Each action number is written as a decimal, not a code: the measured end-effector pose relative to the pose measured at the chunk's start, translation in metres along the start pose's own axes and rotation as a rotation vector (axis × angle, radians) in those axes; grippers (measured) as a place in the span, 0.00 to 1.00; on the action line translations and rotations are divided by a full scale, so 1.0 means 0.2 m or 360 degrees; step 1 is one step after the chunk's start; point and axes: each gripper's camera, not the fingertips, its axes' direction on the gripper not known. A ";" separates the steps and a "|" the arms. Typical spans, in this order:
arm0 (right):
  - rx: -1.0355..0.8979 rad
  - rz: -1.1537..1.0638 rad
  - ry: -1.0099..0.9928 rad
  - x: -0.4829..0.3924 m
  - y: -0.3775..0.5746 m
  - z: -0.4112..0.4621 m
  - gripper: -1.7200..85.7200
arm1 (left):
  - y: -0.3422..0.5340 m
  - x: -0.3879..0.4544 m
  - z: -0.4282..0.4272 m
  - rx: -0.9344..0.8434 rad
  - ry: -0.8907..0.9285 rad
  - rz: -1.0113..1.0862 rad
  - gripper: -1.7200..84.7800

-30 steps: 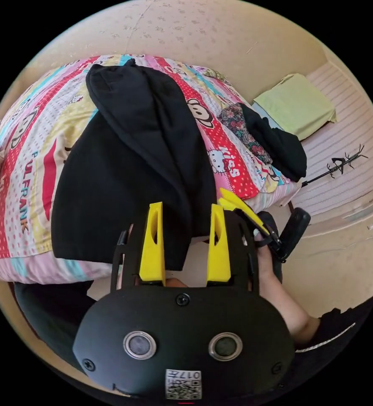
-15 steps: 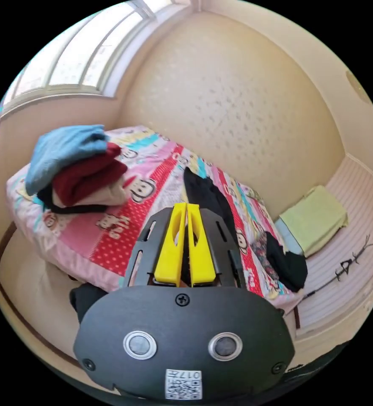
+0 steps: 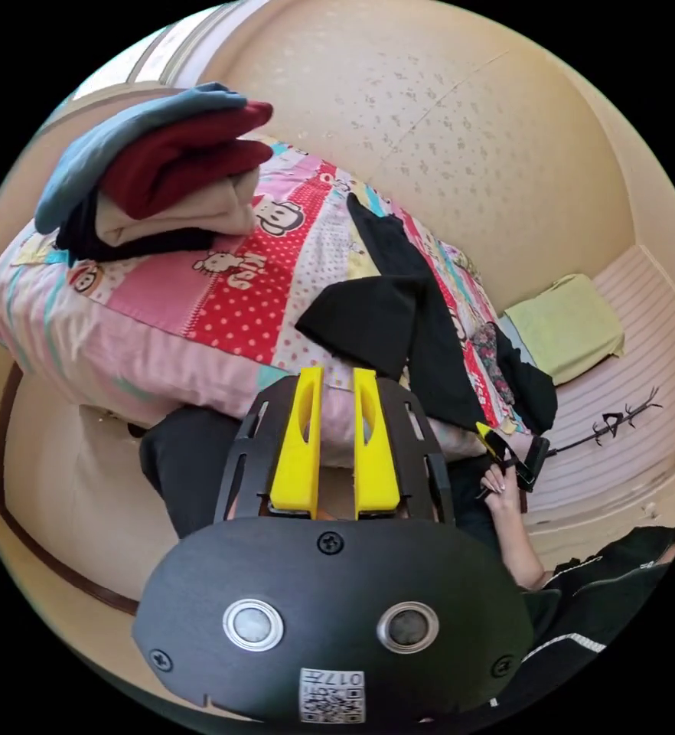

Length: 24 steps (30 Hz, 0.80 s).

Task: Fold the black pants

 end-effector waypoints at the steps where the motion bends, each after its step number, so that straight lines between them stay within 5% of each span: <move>1: 0.0086 -0.0033 0.0090 -0.07 -0.07 -0.17 0.07 | -0.01 0.02 0.00 0.0006 0.0017 0.0016 0.10; 5: 0.0275 -0.0011 0.0571 -0.14 -0.20 -0.67 0.06 | -0.02 0.13 0.05 0.0026 0.0025 0.0178 0.10; 9: -0.0045 0.0404 0.0768 0.23 -0.08 -0.85 0.06 | 0.03 0.11 0.18 -0.0003 -0.0267 0.0164 0.15; 15: 0.0212 0.0457 0.0573 0.23 0.25 -1.04 0.07 | 0.11 -0.11 0.34 -0.0288 -0.0078 -0.0188 0.20; 24: -0.0159 -0.0092 -0.0061 -0.06 0.10 -0.47 0.10 | 0.05 -0.15 0.44 -0.0228 0.0250 -0.0366 0.13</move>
